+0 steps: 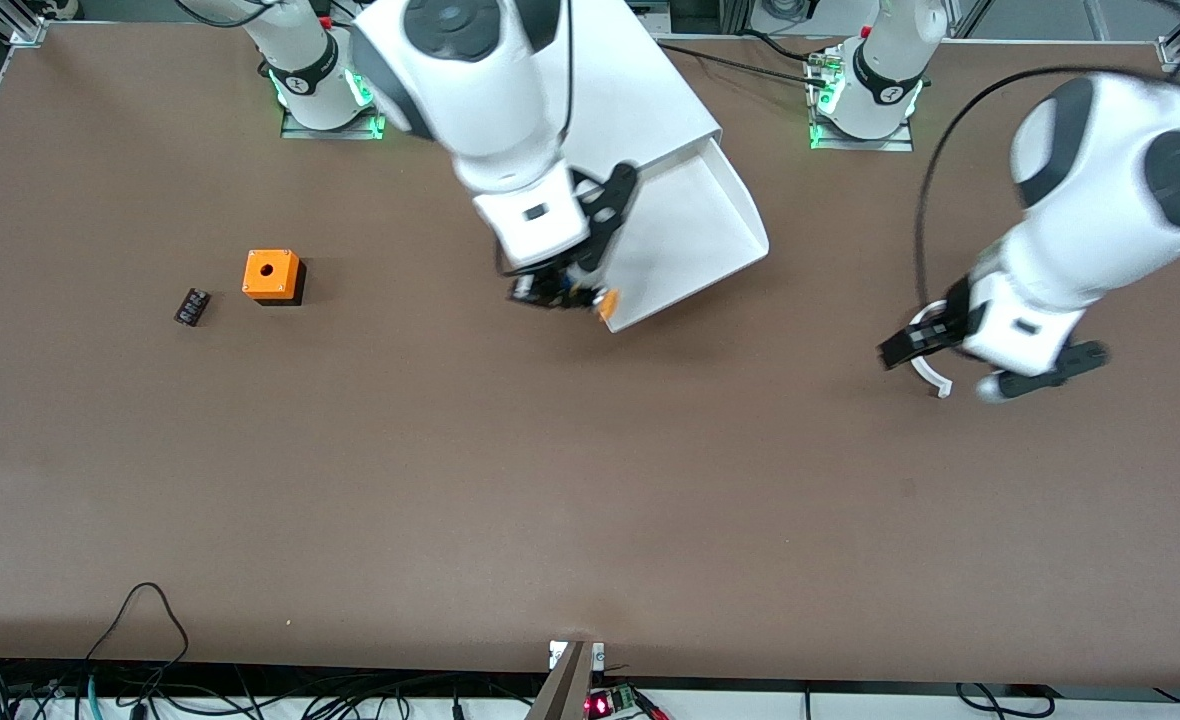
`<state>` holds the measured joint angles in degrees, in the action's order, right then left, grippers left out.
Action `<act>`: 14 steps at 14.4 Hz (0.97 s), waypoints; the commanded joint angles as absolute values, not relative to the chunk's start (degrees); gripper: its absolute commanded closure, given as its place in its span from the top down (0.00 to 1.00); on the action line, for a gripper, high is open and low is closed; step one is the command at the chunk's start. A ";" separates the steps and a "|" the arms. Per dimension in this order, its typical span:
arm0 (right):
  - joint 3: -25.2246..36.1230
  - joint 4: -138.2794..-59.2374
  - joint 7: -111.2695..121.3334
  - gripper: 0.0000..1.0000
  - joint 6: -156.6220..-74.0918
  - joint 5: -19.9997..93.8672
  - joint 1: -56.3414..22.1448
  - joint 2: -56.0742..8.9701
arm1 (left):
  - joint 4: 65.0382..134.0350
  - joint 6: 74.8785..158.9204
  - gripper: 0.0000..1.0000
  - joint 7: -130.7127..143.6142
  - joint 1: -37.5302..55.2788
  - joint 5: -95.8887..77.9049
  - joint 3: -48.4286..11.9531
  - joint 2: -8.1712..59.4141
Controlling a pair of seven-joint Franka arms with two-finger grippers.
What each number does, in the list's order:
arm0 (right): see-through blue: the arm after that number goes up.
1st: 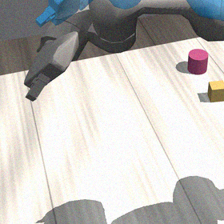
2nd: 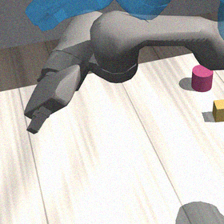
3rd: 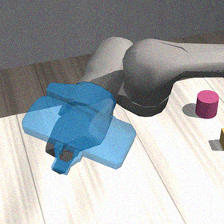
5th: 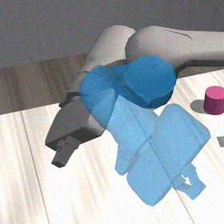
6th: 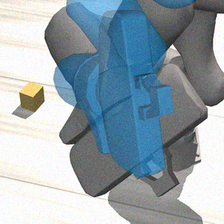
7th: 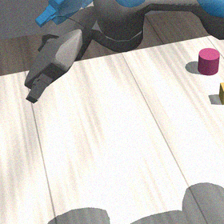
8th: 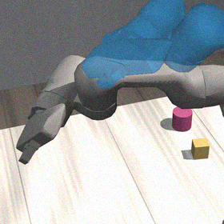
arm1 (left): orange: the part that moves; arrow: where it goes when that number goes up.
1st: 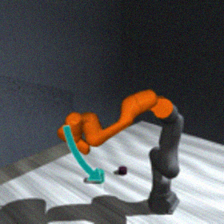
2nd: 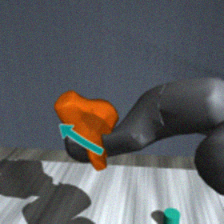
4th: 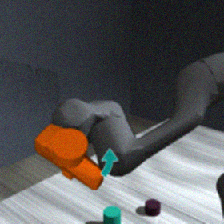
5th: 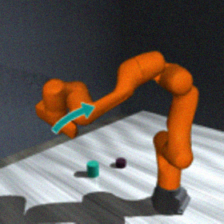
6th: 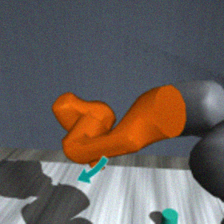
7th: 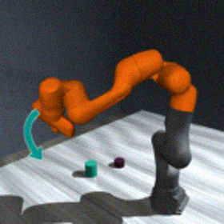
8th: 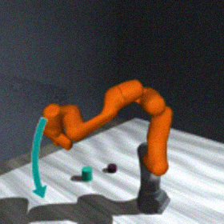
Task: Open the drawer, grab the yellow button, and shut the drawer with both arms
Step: 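Lift the button out with the right gripper while the left gripper reaches the drawer, then push the drawer shut with the left gripper while the right gripper carries the button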
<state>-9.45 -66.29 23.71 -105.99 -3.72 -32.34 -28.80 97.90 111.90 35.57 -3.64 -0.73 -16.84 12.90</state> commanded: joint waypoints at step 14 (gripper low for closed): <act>-6.86 -91.03 7.10 0.21 -109.34 -3.69 -5.56 -22.50 | 113.63 126.04 1.00 57.22 7.65 0.09 -25.04 15.04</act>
<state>-5.83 -84.50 5.05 -109.05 -3.58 -9.64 -25.56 109.86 125.27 56.94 7.89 -0.73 -23.23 18.07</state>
